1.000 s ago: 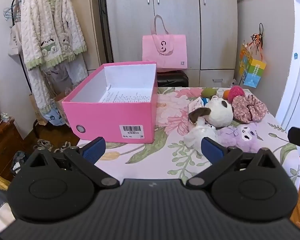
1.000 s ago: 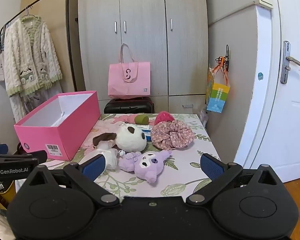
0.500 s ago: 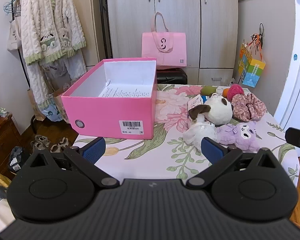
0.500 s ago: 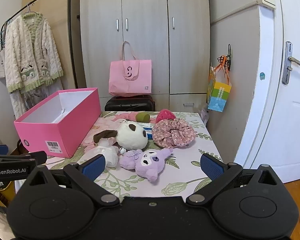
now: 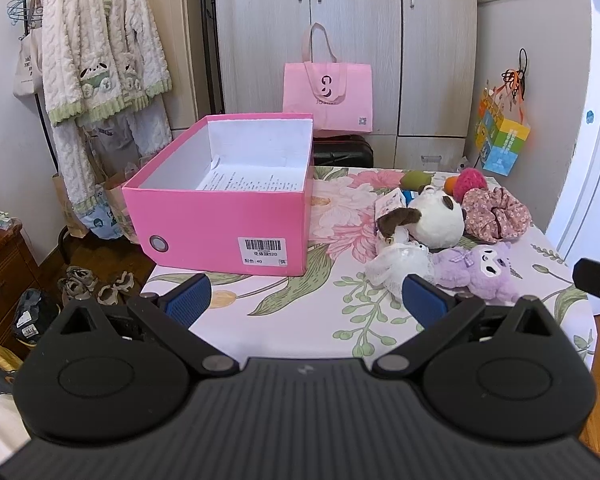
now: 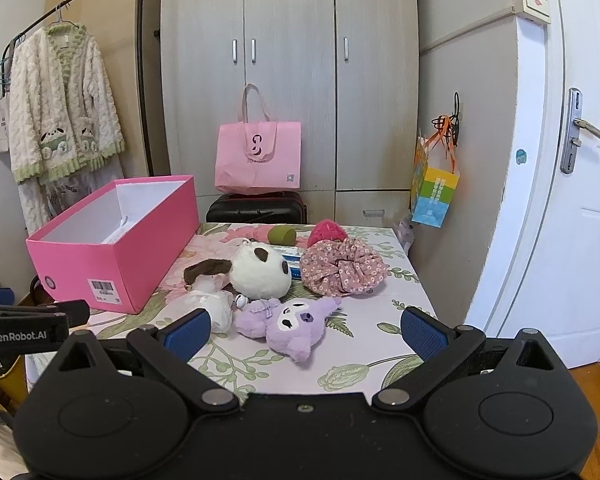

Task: Organize soft objects

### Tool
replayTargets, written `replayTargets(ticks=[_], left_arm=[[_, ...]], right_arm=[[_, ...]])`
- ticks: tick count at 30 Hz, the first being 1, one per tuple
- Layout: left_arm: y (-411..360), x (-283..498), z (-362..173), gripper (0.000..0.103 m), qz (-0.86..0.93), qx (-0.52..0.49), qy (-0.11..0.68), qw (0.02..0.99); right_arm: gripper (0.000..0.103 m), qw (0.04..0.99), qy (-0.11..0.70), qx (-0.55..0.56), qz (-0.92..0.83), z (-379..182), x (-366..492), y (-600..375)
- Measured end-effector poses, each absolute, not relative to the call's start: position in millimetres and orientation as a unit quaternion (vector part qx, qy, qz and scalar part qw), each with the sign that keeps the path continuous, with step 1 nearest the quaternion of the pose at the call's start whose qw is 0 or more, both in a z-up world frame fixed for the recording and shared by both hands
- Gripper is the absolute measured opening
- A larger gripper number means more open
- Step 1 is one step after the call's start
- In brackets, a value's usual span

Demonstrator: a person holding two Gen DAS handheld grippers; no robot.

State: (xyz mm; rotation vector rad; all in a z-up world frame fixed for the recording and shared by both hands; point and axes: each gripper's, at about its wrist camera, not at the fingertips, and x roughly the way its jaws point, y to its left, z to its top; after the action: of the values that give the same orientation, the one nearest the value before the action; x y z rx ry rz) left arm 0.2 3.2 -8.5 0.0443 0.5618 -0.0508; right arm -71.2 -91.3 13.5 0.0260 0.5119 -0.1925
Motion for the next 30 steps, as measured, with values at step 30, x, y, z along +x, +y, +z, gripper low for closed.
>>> replayTargets(ticks=[30], left_arm=[[7,-11,-13,0.1,-0.056,0.004,0.247,0.967]], right_arm=[[0.103,0.964,0.248,0.01,-0.096,11,-81,-93]])
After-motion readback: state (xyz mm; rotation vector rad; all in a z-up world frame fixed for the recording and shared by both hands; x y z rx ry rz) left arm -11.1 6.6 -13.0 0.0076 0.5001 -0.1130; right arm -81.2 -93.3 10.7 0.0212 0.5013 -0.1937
